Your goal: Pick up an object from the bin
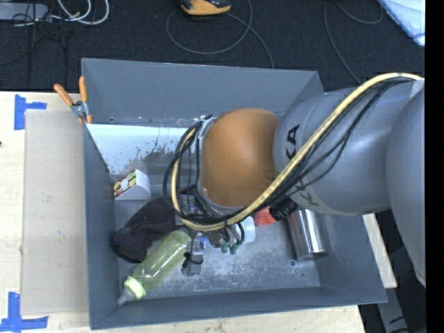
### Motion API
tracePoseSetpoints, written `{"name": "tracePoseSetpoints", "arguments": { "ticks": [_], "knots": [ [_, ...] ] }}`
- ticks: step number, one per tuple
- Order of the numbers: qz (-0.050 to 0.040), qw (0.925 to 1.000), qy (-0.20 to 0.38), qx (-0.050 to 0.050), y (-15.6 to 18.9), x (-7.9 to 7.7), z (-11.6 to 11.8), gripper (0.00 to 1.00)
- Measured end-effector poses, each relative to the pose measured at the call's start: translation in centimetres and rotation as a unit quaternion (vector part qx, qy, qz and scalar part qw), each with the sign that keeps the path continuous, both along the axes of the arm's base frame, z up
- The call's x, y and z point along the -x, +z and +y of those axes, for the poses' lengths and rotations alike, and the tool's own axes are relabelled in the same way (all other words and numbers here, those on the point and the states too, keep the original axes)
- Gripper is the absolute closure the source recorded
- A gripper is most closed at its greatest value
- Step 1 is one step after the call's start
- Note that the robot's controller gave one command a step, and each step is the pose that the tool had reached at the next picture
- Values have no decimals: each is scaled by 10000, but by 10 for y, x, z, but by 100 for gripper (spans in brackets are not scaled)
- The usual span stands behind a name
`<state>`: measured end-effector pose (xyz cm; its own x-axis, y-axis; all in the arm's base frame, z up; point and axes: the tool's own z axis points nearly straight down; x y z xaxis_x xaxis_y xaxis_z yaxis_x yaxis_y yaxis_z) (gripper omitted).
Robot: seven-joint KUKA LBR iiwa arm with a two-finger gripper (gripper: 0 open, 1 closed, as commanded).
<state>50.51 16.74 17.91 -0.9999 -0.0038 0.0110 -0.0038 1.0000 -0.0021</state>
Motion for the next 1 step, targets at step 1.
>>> {"name": "tracePoseSetpoints", "arguments": {
  "ticks": [1],
  "knots": [
    [-38, 10000, -24, -8, 4, -2, -1, 0]
  ]
}}
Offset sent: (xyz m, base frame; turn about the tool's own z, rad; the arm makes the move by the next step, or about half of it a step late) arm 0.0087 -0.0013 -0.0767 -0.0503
